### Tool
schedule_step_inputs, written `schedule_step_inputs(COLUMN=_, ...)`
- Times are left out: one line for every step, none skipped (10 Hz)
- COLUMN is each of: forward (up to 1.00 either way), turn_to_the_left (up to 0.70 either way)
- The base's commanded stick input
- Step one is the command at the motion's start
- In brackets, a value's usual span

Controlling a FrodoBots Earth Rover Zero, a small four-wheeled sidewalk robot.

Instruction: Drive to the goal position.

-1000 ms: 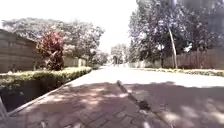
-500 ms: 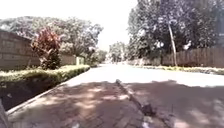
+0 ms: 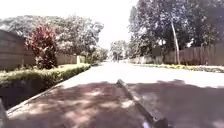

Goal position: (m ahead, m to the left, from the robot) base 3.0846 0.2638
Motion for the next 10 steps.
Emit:
schedule_step_inputs(forward=0.70, turn_to_the_left=0.00)
schedule_step_inputs(forward=0.70, turn_to_the_left=0.00)
schedule_step_inputs(forward=0.70, turn_to_the_left=0.00)
schedule_step_inputs(forward=0.70, turn_to_the_left=0.00)
schedule_step_inputs(forward=0.70, turn_to_the_left=0.00)
schedule_step_inputs(forward=0.70, turn_to_the_left=0.00)
schedule_step_inputs(forward=0.70, turn_to_the_left=0.00)
schedule_step_inputs(forward=0.70, turn_to_the_left=0.00)
schedule_step_inputs(forward=0.70, turn_to_the_left=0.00)
schedule_step_inputs(forward=0.70, turn_to_the_left=0.00)
